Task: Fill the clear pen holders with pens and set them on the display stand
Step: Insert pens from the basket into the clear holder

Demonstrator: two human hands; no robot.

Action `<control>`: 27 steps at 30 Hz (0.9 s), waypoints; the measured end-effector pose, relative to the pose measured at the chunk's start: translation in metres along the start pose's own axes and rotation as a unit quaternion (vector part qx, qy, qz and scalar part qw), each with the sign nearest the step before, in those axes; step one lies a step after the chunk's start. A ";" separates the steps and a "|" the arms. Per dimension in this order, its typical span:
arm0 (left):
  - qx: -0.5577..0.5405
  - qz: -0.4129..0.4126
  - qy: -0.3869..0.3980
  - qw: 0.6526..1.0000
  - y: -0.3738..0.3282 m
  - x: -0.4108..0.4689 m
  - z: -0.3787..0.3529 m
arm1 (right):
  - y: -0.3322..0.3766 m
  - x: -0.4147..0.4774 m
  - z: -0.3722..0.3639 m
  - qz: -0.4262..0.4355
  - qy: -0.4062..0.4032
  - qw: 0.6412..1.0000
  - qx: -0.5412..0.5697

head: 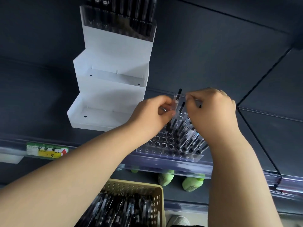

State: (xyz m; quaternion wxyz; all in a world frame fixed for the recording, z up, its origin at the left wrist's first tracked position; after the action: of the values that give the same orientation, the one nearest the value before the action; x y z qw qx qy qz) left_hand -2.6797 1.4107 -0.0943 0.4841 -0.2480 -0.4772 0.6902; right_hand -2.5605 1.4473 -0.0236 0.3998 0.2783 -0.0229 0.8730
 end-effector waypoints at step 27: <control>0.098 0.013 0.000 0.995 0.018 0.002 -0.030 | -0.018 -0.005 -0.001 -0.032 -0.008 0.996 0.078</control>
State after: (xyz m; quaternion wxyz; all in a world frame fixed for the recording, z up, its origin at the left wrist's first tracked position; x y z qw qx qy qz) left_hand -2.6637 1.4234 -0.1229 0.4967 -0.2059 -0.4041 0.7400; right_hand -2.5460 1.4566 -0.0304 0.4046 0.3161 0.0506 0.8566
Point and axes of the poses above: each hand's wrist, its own x-axis towards the middle knuckle, its own z-axis out of the back of the hand, y = z × x, the point moved 10 cm from there along x, towards the middle knuckle, and after that the axes turned 9 degrees about z, right-handed, at the moved point
